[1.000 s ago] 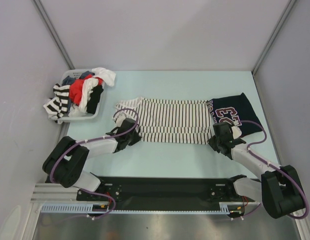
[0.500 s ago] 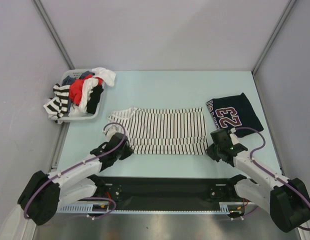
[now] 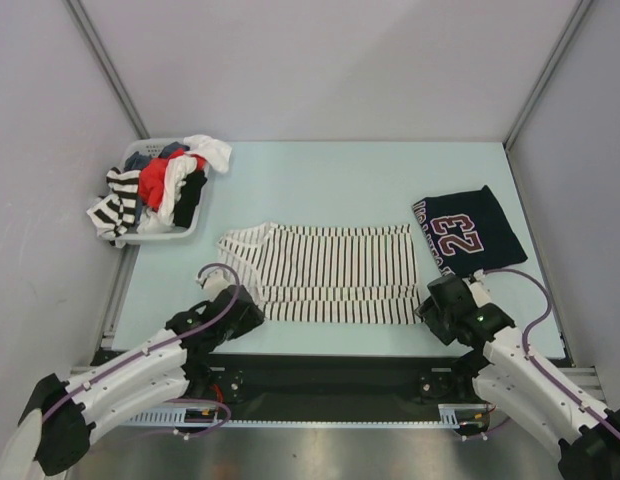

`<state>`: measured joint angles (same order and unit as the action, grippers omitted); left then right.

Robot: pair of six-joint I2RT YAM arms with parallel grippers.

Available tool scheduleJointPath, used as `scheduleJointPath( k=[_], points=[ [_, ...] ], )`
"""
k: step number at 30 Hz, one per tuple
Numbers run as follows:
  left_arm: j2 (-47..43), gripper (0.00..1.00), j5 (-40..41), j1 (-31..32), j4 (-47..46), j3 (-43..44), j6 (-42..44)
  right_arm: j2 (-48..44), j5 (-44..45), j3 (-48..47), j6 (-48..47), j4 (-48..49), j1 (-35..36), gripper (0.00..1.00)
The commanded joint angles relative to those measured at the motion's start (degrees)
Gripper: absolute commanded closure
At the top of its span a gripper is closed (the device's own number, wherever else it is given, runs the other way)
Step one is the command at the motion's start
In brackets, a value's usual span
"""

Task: Fold and stack the tank tops

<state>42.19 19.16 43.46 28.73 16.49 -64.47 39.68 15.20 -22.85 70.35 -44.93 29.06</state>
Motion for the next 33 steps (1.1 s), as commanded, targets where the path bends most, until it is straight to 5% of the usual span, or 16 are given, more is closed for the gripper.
scheduleJointPath(
  k=[1, 6, 9, 13, 17, 27, 33],
  points=[
    [-1.1, 0.40, 4.8, 0.7, 8.9, 4.3, -0.1, 0.6, 4.7, -3.7, -0.5, -5.4, 0.3, 0.37],
    [-1.8, 0.34, 9.5, 0.7, 13.5, 12.7, 5.9, 2.1, 5.0, -8.9, -11.1, 0.9, 0.2, 0.46],
    [0.2, 0.27, 10.9, 0.0, 10.9, 17.9, 11.4, 5.6, 2.2, -14.3, -27.5, 11.1, 0.2, 0.52],
    [5.5, 0.27, 6.2, -6.5, 2.7, 23.5, 23.1, 14.2, 1.5, -22.2, -38.2, 17.3, -1.0, 0.52],
    [16.3, 0.32, -6.5, -18.6, -5.0, 28.3, 29.0, 28.0, -7.9, -29.1, -42.2, 21.5, -7.7, 0.52],
    [43.8, 0.44, -6.2, -20.4, -13.7, 41.5, 35.1, 47.7, -10.3, -38.9, -47.6, 29.1, -14.2, 0.55],
    [51.1, 0.38, -4.2, -20.5, -16.3, 46.1, 38.2, 55.2, -10.4, -43.2, -48.8, 30.4, -16.5, 0.55]
  ],
)
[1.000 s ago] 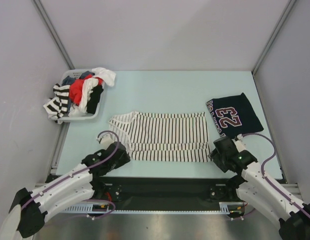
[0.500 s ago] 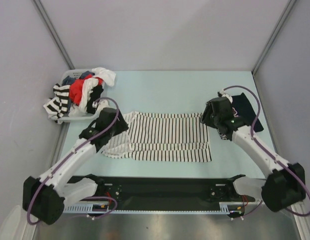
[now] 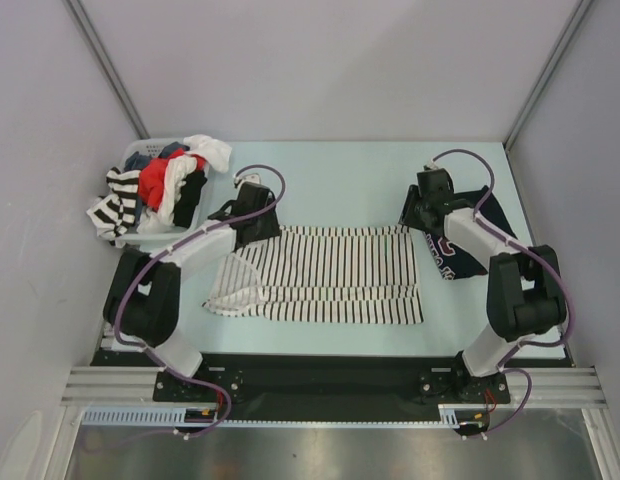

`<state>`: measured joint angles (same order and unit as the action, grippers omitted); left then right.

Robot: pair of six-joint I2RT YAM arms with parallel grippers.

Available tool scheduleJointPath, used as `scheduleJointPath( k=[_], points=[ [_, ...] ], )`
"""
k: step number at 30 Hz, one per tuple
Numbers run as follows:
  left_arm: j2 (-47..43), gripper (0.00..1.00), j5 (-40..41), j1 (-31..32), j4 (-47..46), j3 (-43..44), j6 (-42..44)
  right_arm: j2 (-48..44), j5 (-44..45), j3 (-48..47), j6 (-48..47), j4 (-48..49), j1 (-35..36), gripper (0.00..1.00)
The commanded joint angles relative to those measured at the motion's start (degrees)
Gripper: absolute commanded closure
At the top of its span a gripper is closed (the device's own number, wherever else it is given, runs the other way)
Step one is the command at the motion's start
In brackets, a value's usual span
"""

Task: Fold and stack the tank tops

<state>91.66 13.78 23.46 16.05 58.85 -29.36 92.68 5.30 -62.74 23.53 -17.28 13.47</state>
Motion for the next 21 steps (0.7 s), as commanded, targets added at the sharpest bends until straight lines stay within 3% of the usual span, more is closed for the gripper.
scheduleJointPath(
  k=[1, 11, 21],
  points=[
    [3.8, 0.38, 1.2, -0.5, -3.8, 4.3, 3.4, 3.9, -0.6, -3.5, -2.1, 3.2, -1.1, 0.55],
    [15.6, 0.50, 0.2, -1.1, -5.2, 12.4, 4.5, 11.3, -0.8, -6.0, -2.0, 6.1, -2.0, 0.58],
    [20.4, 0.50, 0.2, -1.9, -4.2, 16.4, 4.1, 14.4, 1.8, -7.6, -2.1, 6.5, -2.4, 0.57]
  ],
)
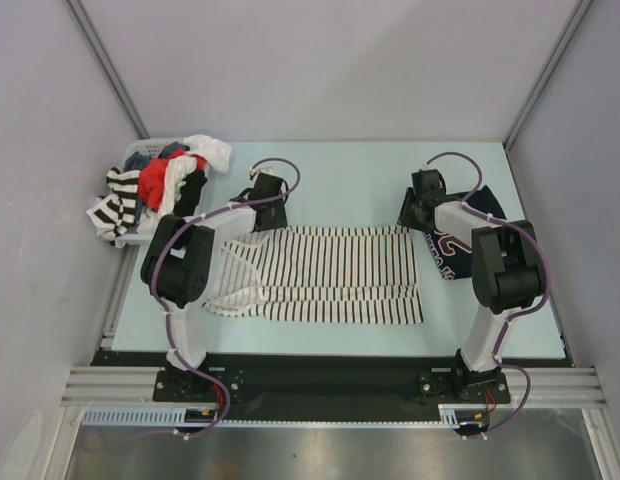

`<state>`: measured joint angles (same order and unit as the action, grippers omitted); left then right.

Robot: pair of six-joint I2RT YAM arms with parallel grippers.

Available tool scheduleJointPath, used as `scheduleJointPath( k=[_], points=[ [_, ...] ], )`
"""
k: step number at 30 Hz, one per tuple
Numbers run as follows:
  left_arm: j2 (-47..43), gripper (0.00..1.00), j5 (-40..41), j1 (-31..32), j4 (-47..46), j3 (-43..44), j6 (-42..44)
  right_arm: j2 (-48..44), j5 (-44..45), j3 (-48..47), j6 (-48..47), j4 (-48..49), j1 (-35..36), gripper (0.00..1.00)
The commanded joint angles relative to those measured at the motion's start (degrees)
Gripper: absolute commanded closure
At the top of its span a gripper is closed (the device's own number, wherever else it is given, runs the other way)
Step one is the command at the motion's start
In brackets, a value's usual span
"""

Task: Fold and stack the tank tops

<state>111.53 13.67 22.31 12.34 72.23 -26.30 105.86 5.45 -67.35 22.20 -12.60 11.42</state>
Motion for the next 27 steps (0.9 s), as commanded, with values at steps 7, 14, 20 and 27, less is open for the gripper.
scheduleJointPath(
  k=[7, 14, 20, 27],
  points=[
    [1.3, 0.51, -0.2, -1.6, 0.0, 4.0, 1.0, 5.0, 1.8, -4.8, -1.0, 0.8, -0.1, 0.61],
    [2.4, 0.72, -1.5, -1.7, 0.7, 4.9, 1.4, 5.4, 2.3, -5.9, -0.8, -0.3, 0.1, 0.98],
    [0.6, 0.96, -0.9, -1.7, 1.5, 4.6, 1.5, 3.1, 2.9, -6.7, -1.0, -1.5, 0.4, 1.00],
    [-3.9, 1.00, 0.6, -1.7, 3.4, 3.5, 1.3, 0.1, 3.2, -6.4, -0.9, -3.5, 0.6, 1.00]
  ],
)
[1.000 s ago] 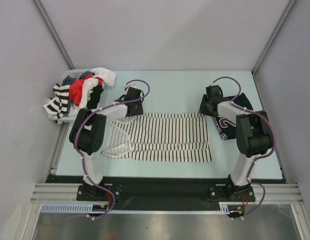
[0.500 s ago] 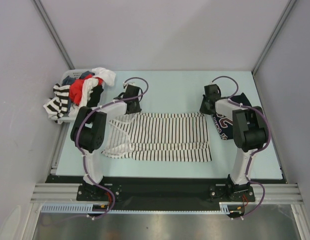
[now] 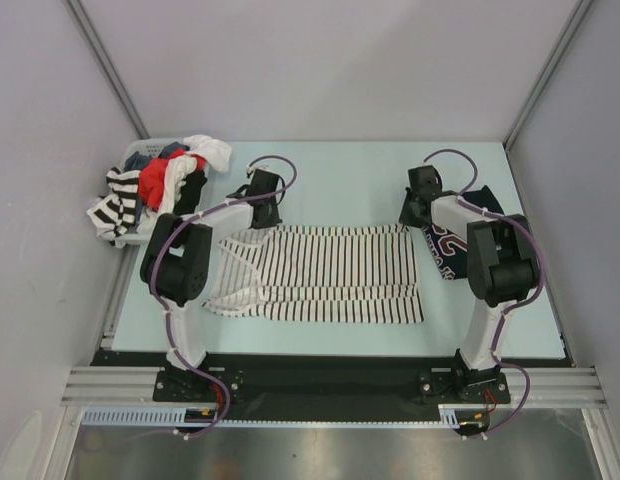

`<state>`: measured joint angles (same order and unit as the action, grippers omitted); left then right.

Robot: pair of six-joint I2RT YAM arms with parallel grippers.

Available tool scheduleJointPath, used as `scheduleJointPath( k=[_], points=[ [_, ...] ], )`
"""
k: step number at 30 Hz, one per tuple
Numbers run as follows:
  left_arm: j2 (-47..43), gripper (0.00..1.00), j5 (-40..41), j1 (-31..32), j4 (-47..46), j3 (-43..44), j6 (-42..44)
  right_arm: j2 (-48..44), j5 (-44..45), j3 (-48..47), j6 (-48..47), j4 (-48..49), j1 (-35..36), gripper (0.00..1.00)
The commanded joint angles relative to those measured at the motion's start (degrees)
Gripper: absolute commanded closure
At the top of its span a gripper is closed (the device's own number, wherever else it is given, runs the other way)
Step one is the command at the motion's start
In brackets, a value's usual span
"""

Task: Fold and stack the tank tops

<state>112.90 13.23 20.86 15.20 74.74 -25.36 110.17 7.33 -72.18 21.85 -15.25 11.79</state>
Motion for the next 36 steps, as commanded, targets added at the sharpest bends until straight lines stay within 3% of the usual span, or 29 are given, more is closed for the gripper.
scheduleJointPath(
  k=[1, 14, 36],
  points=[
    [-6.2, 1.00, 0.8, -0.2, 0.1, -0.3, 0.4, -5.5, 1.1, -1.2, -0.5, -0.9, 0.2, 1.00],
    [-18.4, 1.00, -0.8, 0.5, -2.6, -11.6, -1.4, -17.3, 0.3, 10.4, 1.8, 1.4, 1.1, 1.00],
    [-32.4, 1.00, 6.4, 9.5, -2.8, -28.8, -7.0, -37.1, 3.6, 28.6, 4.0, 0.0, 5.3, 1.00]
  ],
)
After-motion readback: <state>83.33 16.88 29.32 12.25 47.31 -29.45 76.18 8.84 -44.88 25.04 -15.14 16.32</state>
